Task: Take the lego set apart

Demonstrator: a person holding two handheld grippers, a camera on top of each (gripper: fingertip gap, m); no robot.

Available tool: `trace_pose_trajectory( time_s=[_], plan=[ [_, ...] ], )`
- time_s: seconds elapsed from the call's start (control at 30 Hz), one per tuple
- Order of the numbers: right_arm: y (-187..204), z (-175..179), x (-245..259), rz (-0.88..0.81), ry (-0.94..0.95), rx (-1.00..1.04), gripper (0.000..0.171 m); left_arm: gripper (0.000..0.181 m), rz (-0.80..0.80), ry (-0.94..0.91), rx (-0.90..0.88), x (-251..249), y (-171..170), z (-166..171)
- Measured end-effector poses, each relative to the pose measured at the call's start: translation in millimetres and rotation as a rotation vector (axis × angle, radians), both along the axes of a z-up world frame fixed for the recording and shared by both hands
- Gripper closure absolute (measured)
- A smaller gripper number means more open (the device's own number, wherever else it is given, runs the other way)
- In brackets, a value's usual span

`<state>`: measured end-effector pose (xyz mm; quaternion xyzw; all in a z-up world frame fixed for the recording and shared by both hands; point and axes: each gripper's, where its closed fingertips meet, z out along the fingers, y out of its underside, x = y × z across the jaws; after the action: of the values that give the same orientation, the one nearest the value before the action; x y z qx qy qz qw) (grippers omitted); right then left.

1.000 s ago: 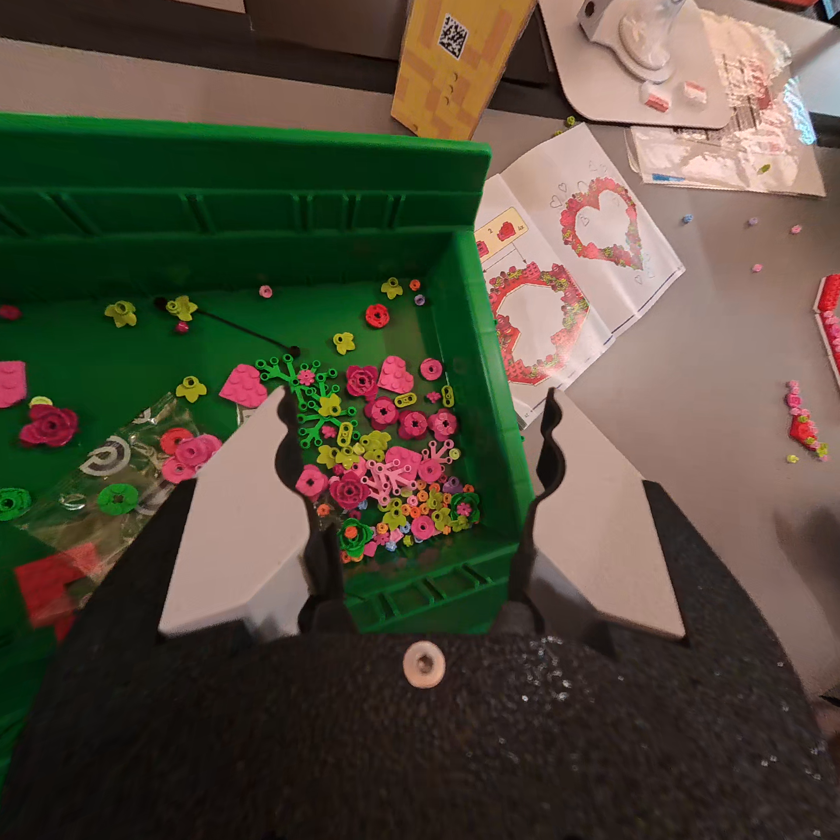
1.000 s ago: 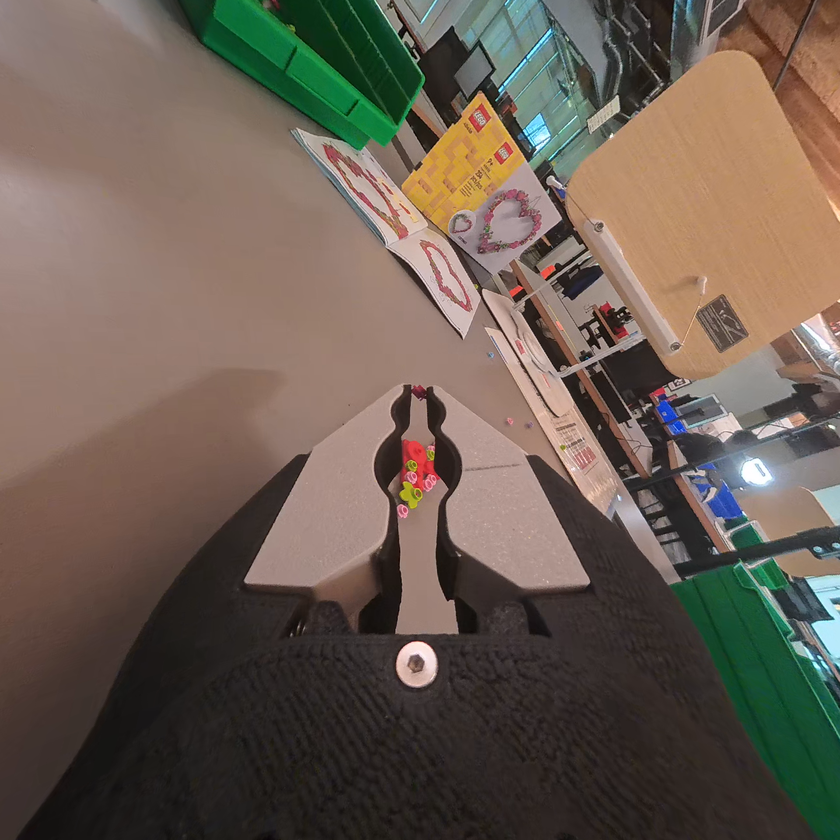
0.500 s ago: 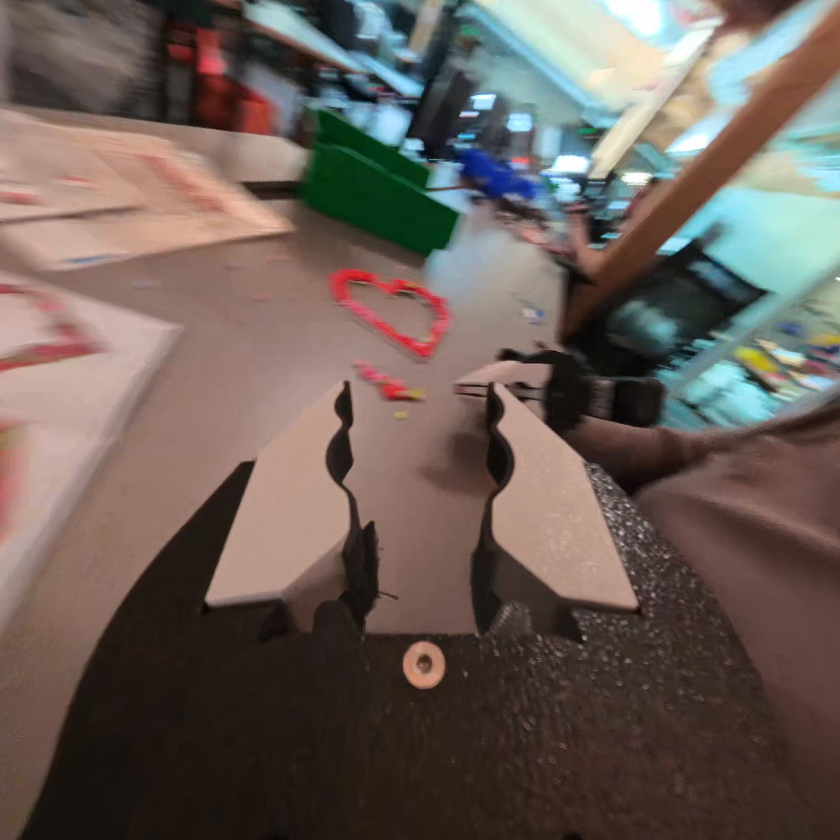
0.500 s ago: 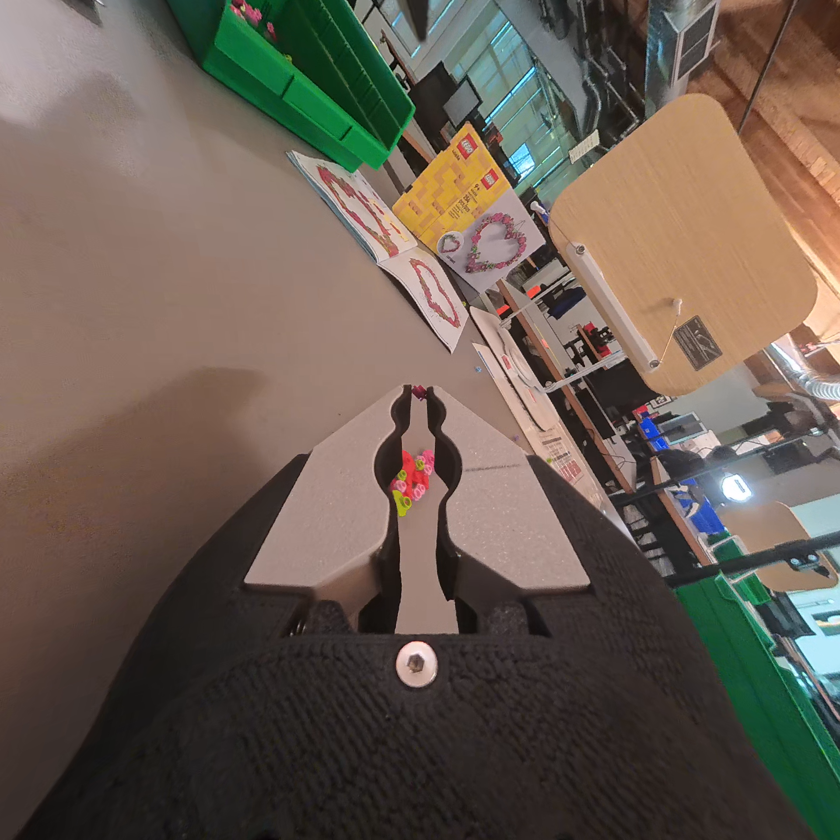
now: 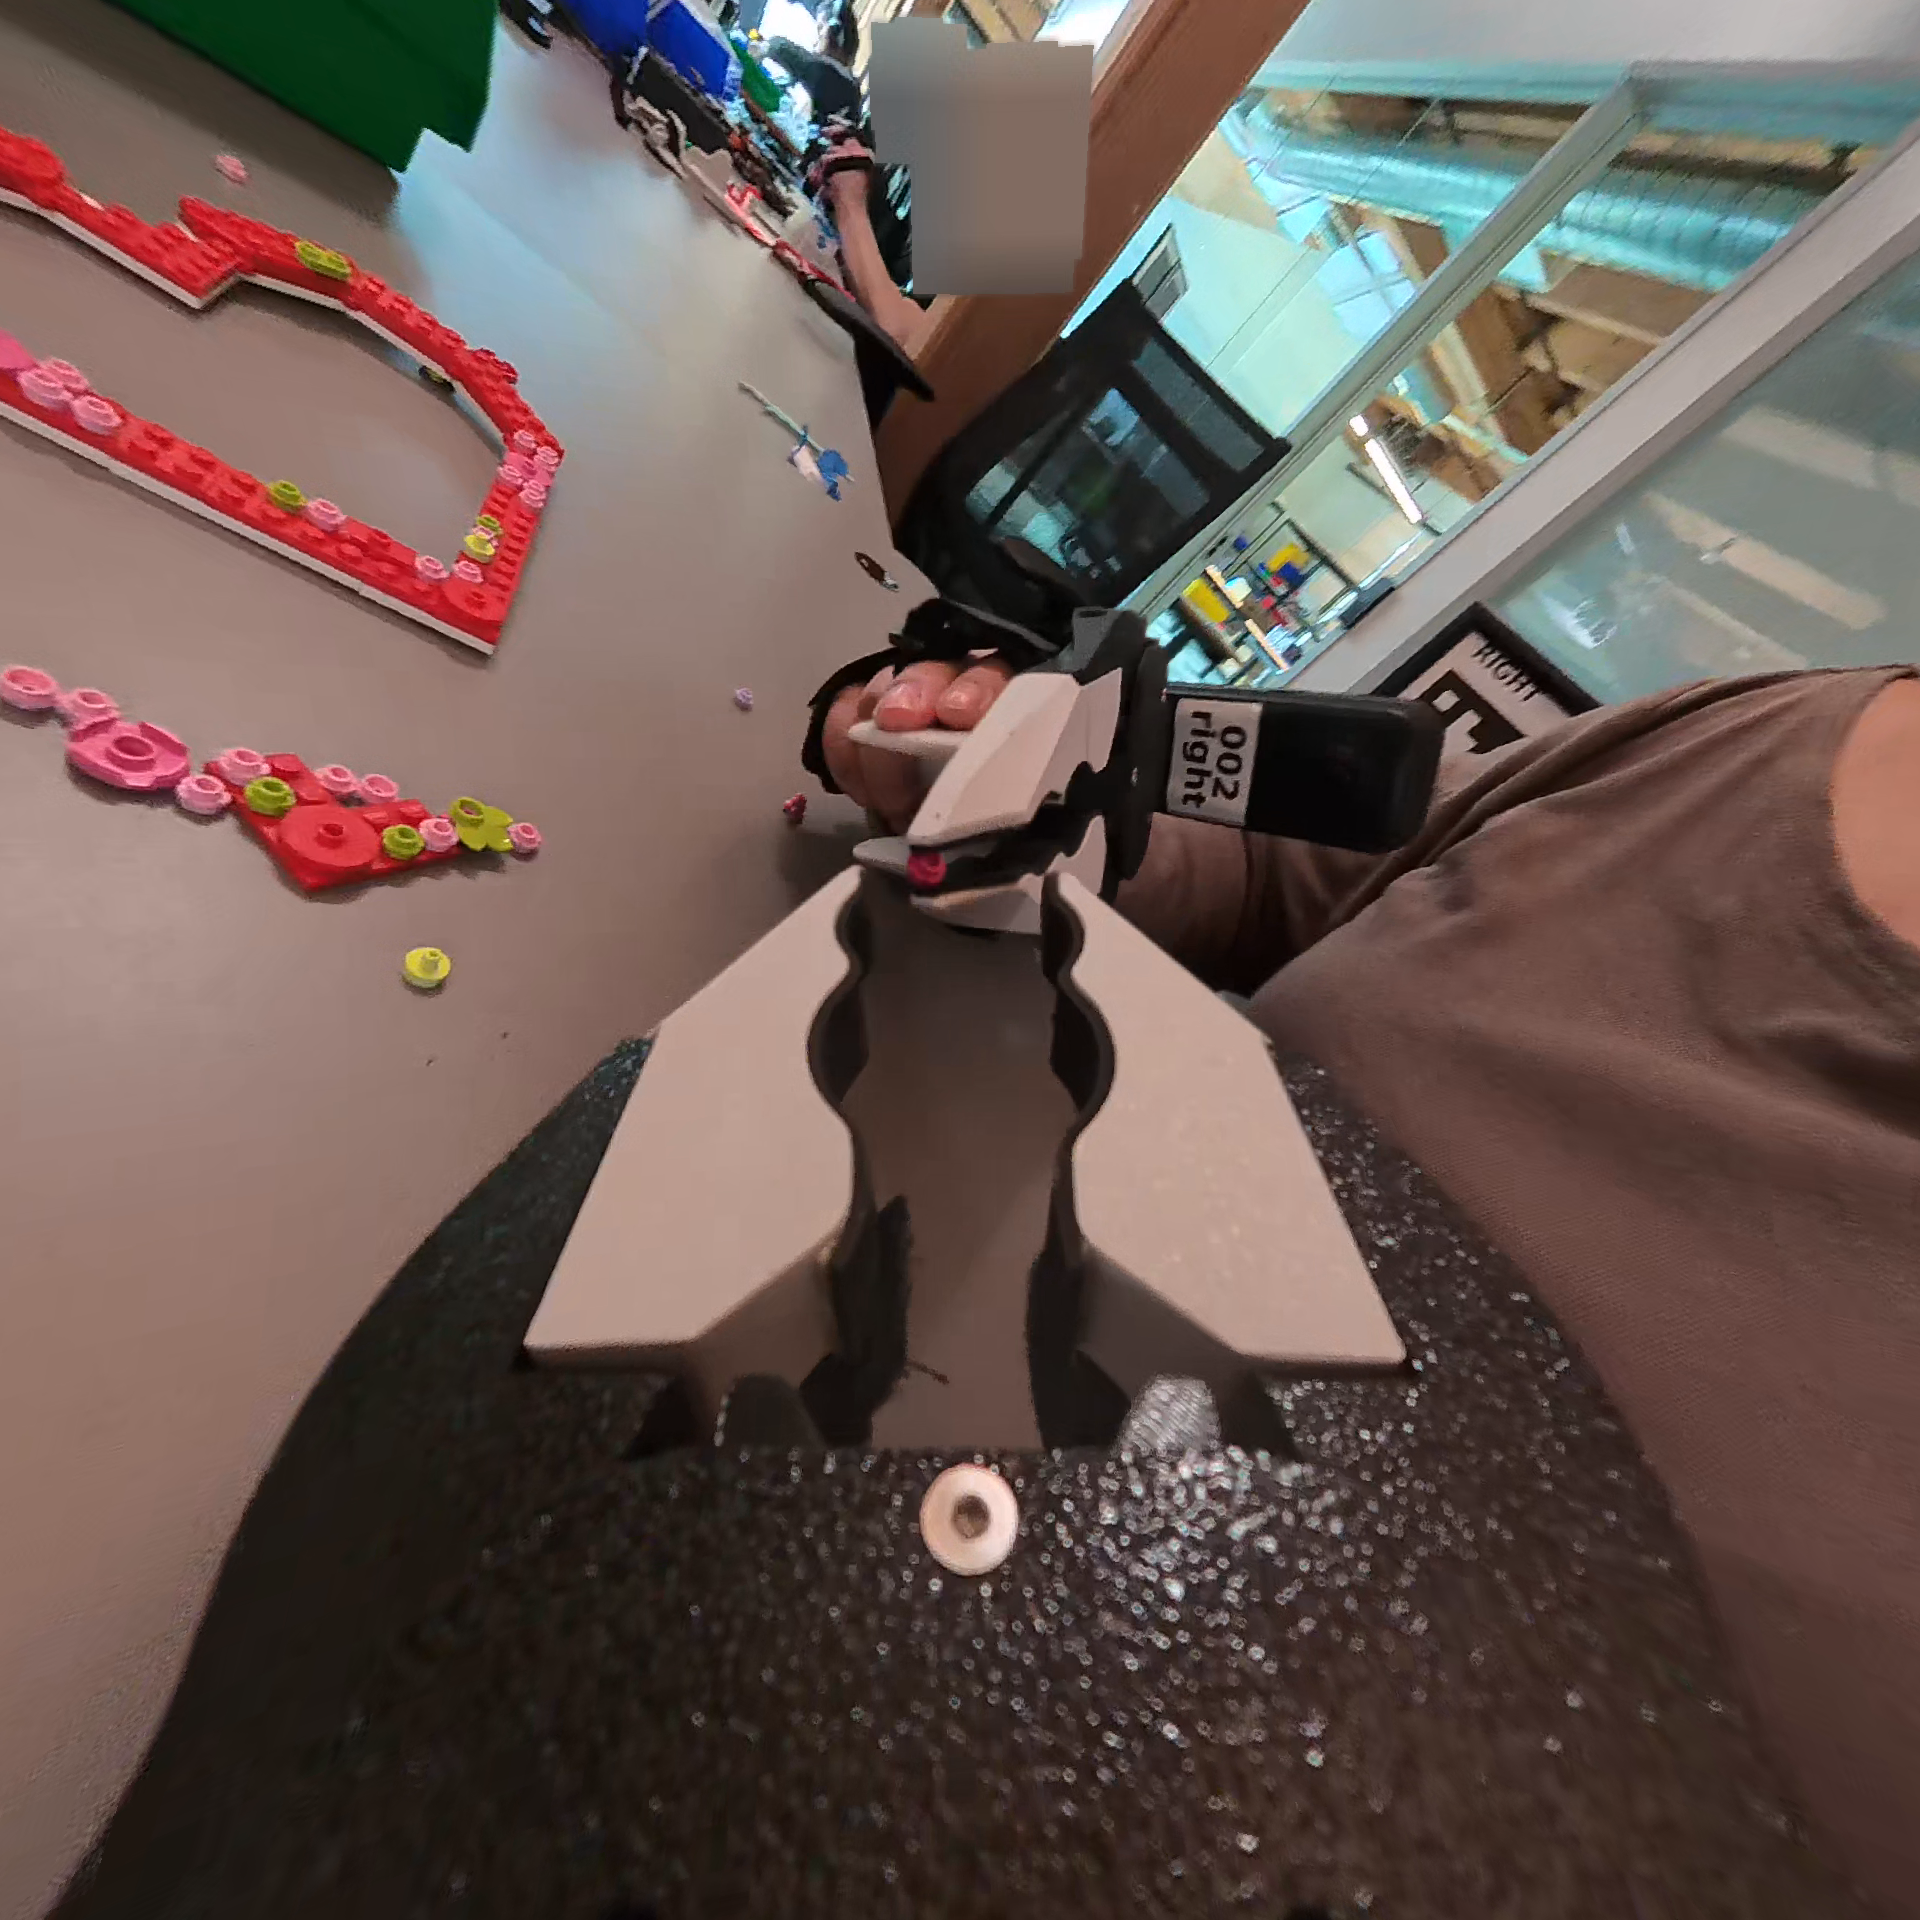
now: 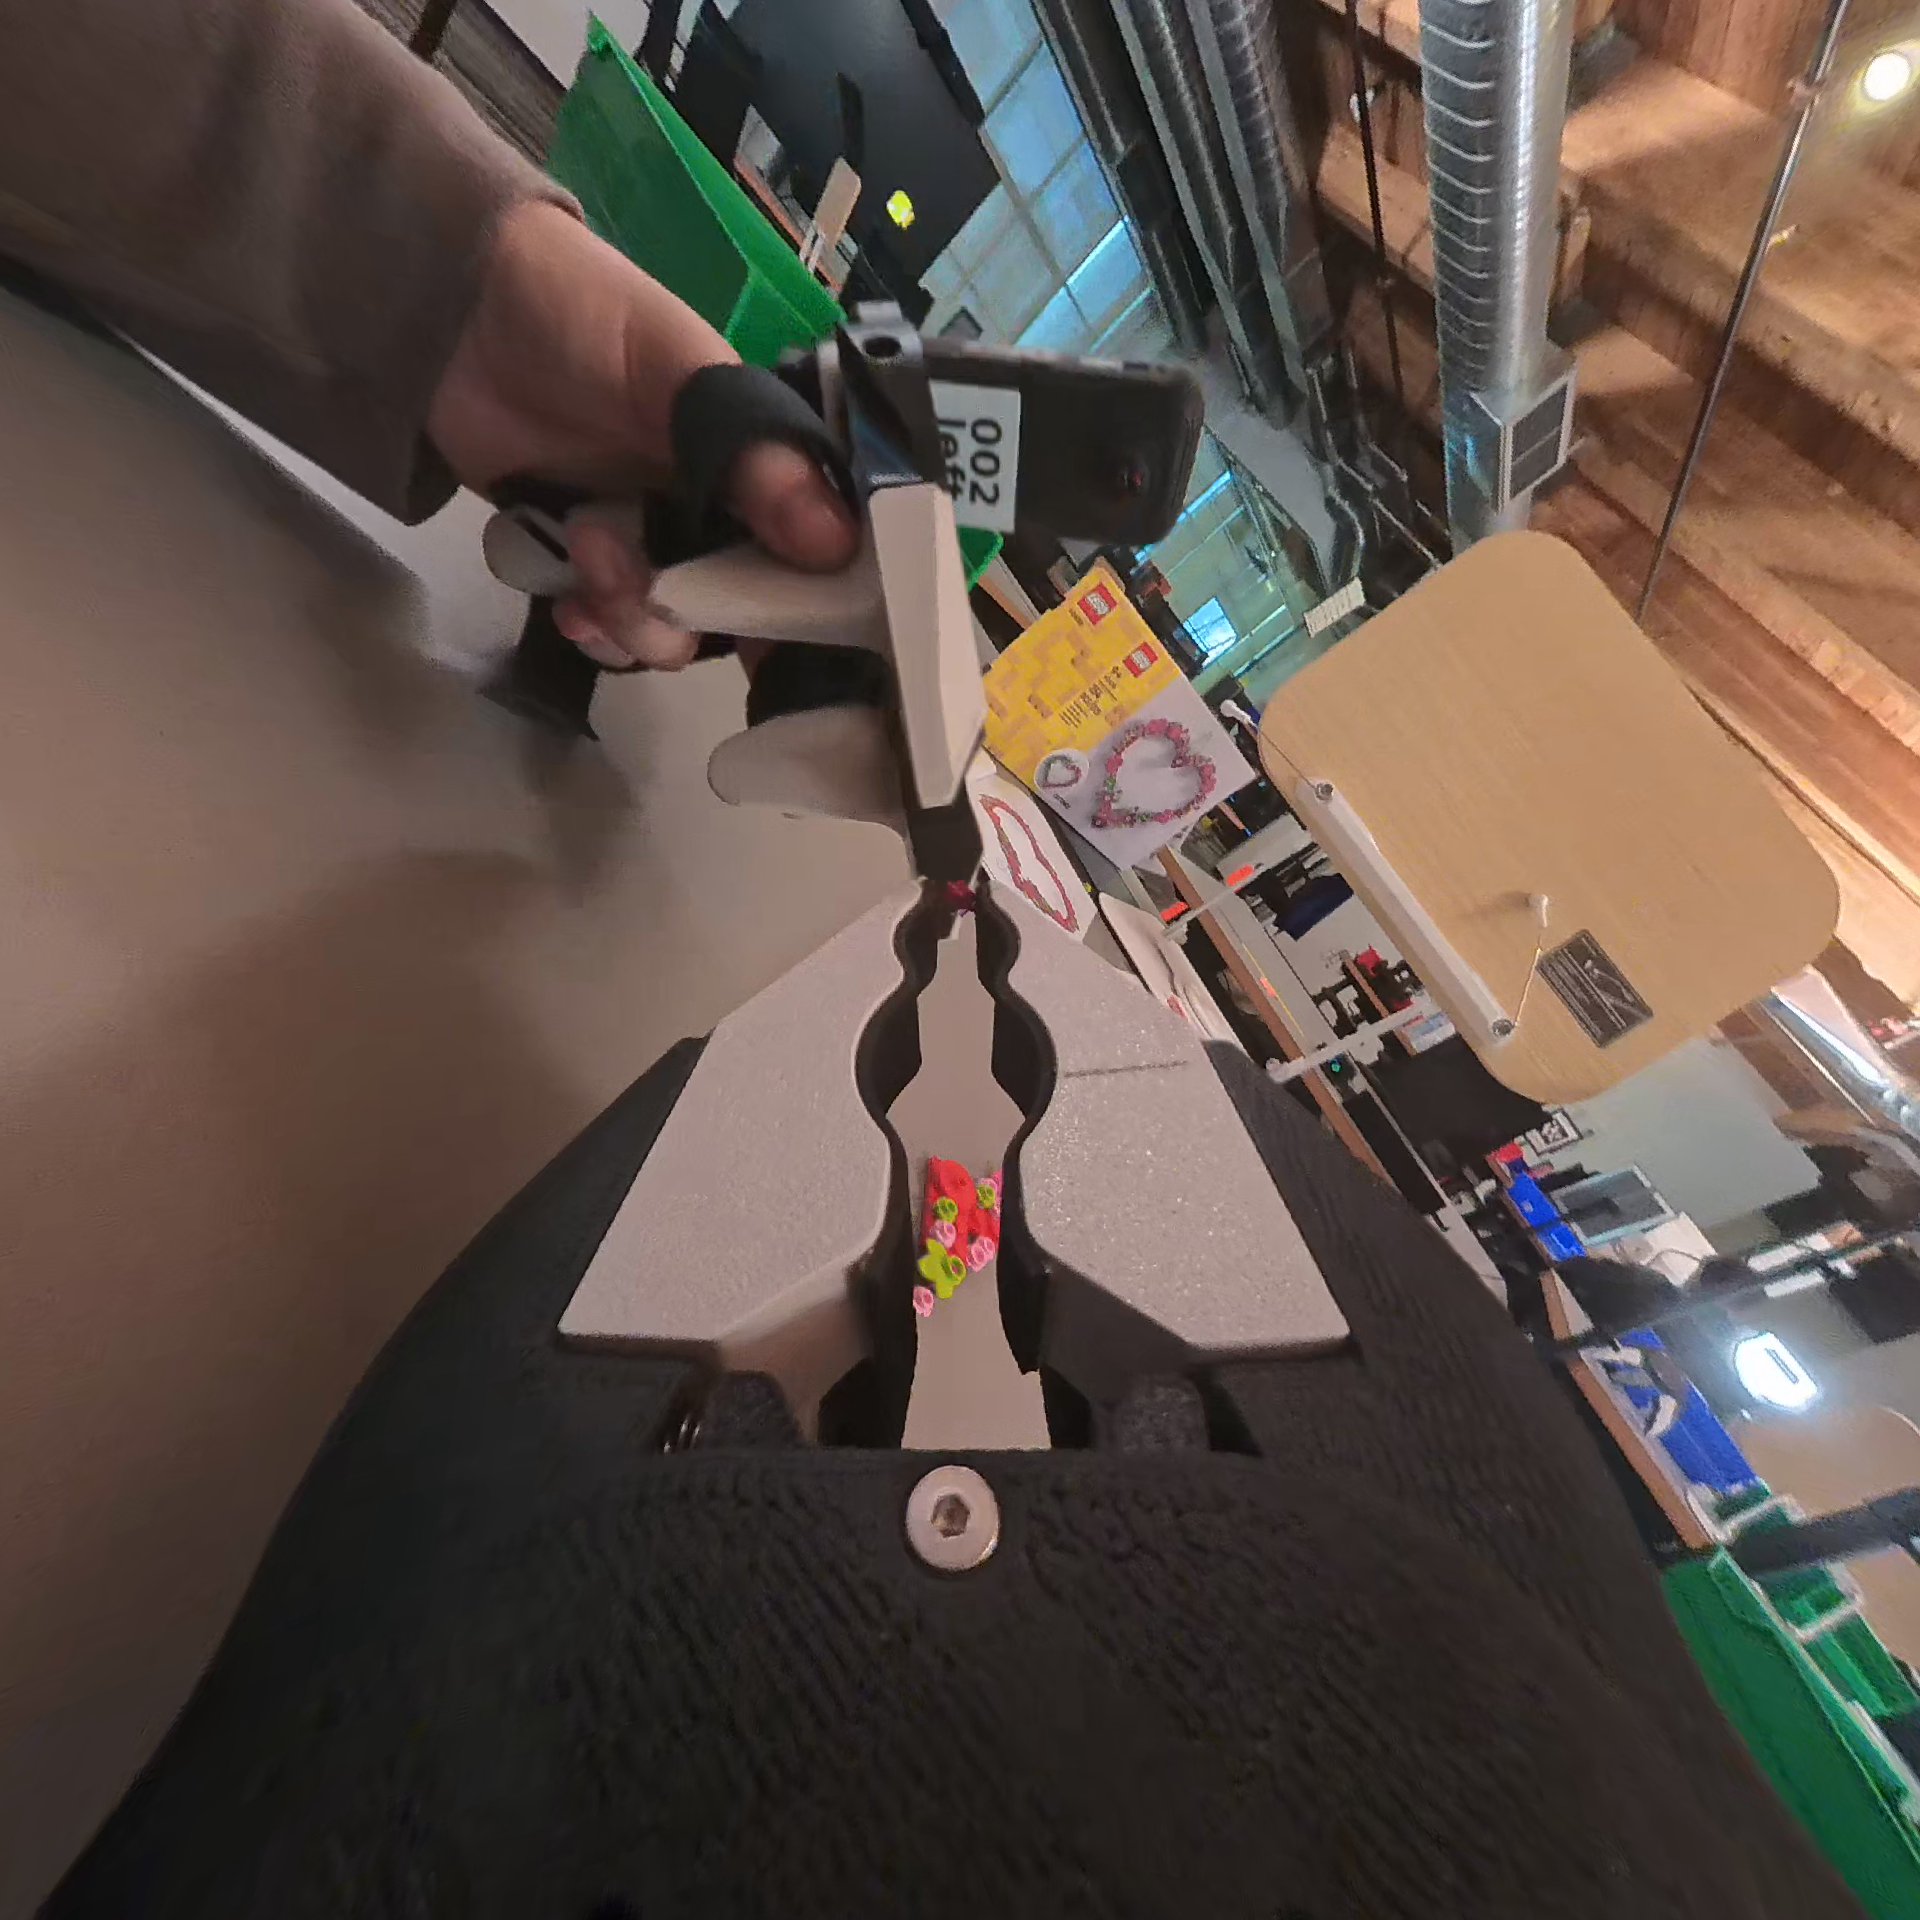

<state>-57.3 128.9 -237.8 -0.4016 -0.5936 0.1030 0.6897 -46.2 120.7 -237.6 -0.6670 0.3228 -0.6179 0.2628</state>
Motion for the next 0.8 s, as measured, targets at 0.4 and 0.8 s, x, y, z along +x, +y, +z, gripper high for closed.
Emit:
trace_pose_trajectory(
  time_s=[0.4, 0.8],
  plan=[
    [-2, 6, -1, 0.013, 0.036, 0.022, 0.161, 0.178, -0.017, -0.105, -0.079, 0, 0, 4],
    [51, 51, 62, -0.269, 0.411, -0.034, 0.142, 0.178, 1.313, 0.794, 0.367, -354, 103, 68]
  ],
)
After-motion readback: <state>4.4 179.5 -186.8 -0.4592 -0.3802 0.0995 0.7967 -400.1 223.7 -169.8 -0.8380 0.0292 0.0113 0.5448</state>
